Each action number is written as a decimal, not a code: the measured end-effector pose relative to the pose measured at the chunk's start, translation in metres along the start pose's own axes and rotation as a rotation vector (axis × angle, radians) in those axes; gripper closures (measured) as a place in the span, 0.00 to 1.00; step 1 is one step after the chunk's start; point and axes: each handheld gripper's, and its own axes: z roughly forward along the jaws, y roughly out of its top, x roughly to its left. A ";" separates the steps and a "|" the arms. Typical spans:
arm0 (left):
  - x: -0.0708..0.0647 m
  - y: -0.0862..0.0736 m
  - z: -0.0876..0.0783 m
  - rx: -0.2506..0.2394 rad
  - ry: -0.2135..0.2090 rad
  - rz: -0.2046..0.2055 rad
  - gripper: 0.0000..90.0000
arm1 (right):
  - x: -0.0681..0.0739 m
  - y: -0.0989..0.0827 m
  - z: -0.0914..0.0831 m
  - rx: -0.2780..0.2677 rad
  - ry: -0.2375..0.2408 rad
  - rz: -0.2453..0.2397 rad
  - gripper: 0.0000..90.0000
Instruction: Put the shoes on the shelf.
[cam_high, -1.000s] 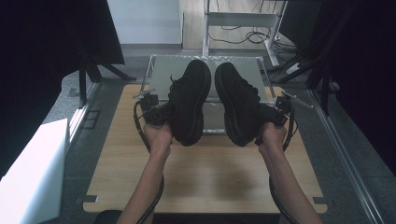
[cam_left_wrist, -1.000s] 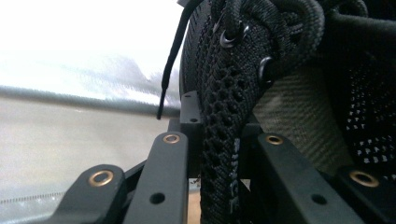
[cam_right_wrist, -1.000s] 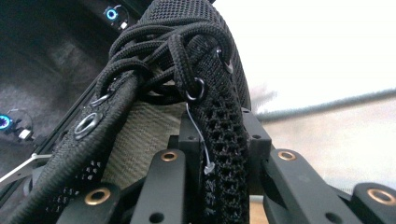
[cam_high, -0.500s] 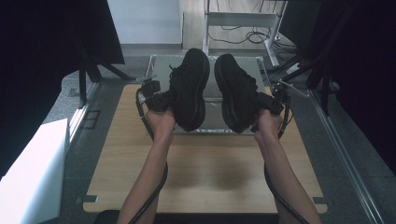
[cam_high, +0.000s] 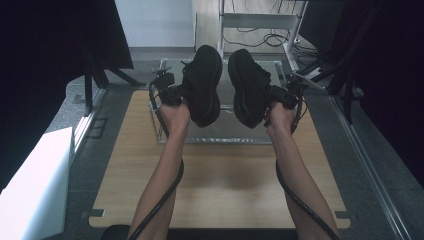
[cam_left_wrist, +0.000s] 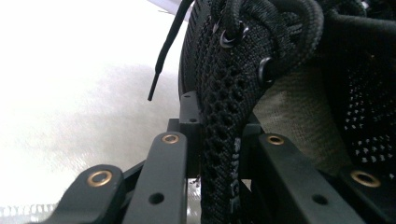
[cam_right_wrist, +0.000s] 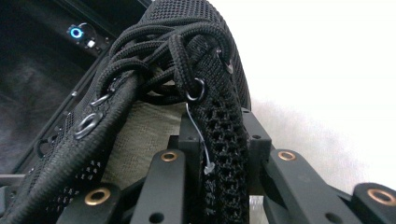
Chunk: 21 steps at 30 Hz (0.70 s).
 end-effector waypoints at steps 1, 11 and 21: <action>0.000 0.002 0.002 0.003 0.006 0.000 0.88 | 0.002 0.004 0.004 -0.001 -0.027 -0.019 0.84; -0.009 0.015 0.023 0.039 0.102 0.044 0.87 | 0.009 0.013 0.021 -0.005 -0.138 -0.107 0.84; -0.028 0.021 0.036 0.077 0.212 0.124 0.83 | 0.017 0.010 0.034 -0.001 -0.214 -0.167 0.82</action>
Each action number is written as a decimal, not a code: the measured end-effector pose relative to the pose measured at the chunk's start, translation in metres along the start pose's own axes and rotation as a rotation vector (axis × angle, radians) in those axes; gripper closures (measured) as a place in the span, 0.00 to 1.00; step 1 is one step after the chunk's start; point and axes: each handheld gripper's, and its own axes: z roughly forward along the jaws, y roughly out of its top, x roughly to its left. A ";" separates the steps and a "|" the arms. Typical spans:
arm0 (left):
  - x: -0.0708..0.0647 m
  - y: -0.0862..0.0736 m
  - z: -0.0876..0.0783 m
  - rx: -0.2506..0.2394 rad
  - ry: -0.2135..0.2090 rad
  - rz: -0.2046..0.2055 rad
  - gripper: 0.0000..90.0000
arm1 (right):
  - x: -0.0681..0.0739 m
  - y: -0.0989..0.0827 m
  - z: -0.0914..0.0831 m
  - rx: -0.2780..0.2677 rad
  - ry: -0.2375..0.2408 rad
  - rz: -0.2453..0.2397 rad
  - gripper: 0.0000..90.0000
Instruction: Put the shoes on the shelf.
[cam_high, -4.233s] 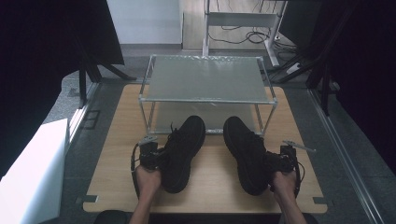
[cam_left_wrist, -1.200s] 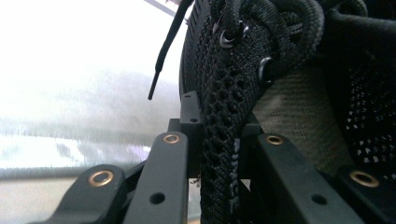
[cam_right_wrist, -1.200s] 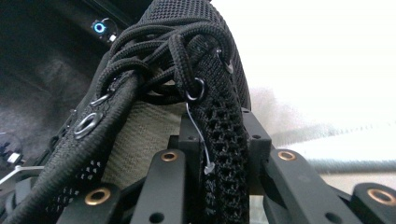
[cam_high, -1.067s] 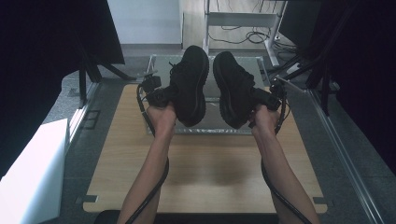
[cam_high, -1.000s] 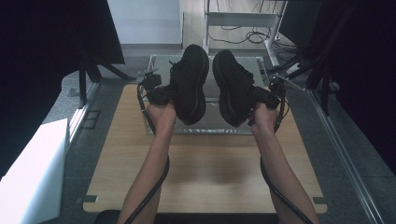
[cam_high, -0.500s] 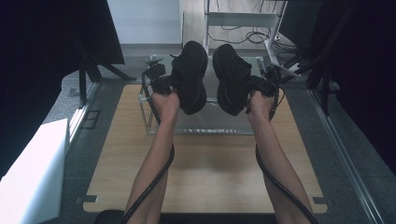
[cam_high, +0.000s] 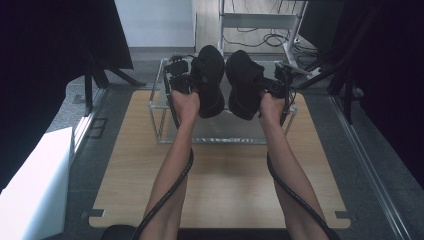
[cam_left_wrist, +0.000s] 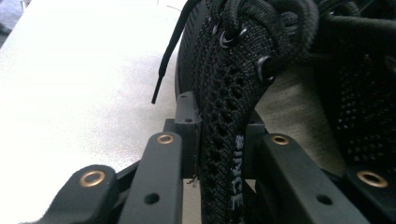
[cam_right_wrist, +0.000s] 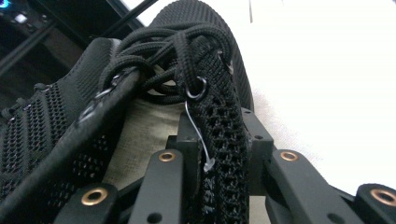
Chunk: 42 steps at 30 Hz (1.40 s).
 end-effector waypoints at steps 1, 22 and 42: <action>-0.001 0.000 0.001 0.004 0.004 0.002 0.83 | 0.000 0.000 0.000 0.000 0.000 0.000 0.82; 0.009 -0.006 0.008 0.025 -0.184 -0.035 0.43 | -0.003 -0.005 0.009 0.005 0.186 0.046 0.44; 0.048 -0.049 -0.056 -0.096 -0.432 0.057 0.70 | -0.039 -0.025 -0.052 0.013 0.400 -0.087 0.74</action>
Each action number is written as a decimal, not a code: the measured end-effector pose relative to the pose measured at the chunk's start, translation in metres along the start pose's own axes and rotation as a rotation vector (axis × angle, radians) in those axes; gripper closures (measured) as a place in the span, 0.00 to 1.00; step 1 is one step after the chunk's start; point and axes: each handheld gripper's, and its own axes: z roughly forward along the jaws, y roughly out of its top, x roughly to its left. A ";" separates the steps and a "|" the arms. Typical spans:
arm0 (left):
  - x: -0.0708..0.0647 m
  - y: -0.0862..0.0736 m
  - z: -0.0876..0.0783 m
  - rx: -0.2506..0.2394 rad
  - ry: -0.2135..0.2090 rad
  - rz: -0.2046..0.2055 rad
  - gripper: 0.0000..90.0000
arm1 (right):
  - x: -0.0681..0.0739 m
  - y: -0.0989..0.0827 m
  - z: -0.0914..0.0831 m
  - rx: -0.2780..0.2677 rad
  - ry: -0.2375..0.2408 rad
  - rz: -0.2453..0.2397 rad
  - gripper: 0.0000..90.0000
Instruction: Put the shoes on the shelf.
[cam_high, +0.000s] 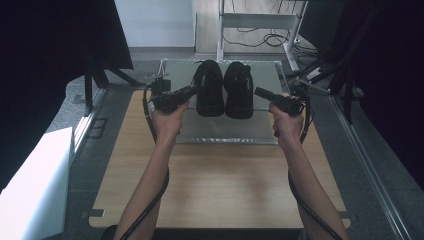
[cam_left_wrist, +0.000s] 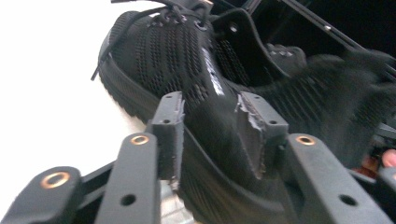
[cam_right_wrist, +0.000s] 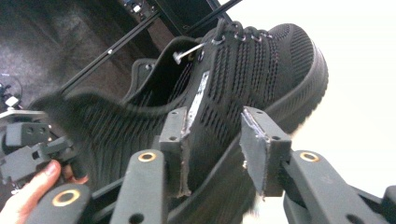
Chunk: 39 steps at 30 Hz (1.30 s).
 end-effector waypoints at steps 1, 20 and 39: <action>0.000 0.000 0.000 0.000 0.000 0.000 0.74 | 0.000 0.000 0.000 0.000 0.000 0.000 0.74; -0.025 -0.068 -0.020 0.055 -0.115 0.120 0.96 | 0.028 -0.066 -0.024 0.087 0.103 -0.113 1.00; -0.011 -0.058 0.012 0.086 -0.047 0.079 0.95 | 0.015 -0.066 0.006 0.048 0.076 -0.065 1.00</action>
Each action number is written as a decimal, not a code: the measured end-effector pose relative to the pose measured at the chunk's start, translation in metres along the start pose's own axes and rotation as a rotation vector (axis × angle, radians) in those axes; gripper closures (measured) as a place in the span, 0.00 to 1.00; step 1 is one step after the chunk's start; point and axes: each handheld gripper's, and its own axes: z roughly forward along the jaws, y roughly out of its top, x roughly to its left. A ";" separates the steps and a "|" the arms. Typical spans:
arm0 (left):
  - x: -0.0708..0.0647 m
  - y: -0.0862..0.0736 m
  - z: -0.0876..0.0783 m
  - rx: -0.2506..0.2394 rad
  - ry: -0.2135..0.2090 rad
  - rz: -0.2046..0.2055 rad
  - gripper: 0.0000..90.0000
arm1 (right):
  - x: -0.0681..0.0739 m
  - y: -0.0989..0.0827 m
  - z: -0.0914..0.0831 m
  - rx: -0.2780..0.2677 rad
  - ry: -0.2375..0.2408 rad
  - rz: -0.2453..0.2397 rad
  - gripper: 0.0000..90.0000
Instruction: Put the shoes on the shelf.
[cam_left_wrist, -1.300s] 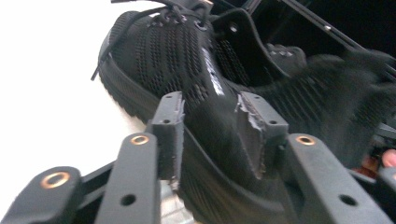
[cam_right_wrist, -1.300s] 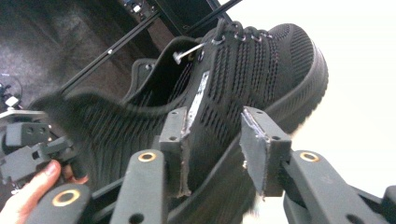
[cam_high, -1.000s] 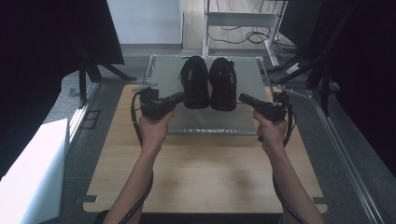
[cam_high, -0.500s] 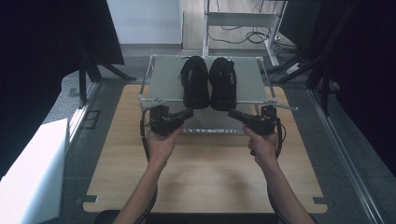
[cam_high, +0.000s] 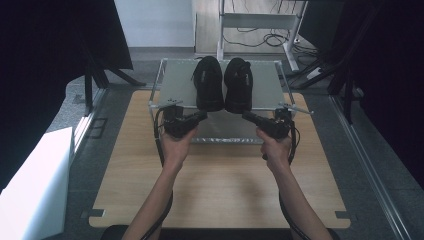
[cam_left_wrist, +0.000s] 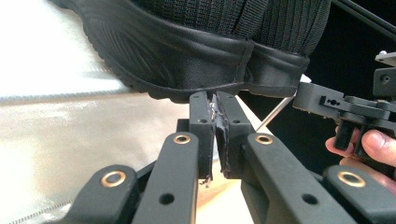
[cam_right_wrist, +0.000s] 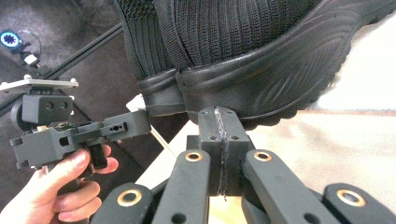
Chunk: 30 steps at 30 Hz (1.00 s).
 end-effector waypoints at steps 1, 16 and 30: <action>0.002 0.002 0.004 0.001 0.007 -0.008 0.95 | -0.002 0.002 0.003 -0.001 -0.011 0.004 1.00; 0.007 0.011 0.027 0.023 0.056 -0.055 0.93 | -0.018 0.010 0.020 -0.014 -0.079 0.029 1.00; -0.007 0.002 0.018 0.025 0.017 0.027 0.66 | -0.022 0.002 0.011 0.018 -0.036 0.010 0.81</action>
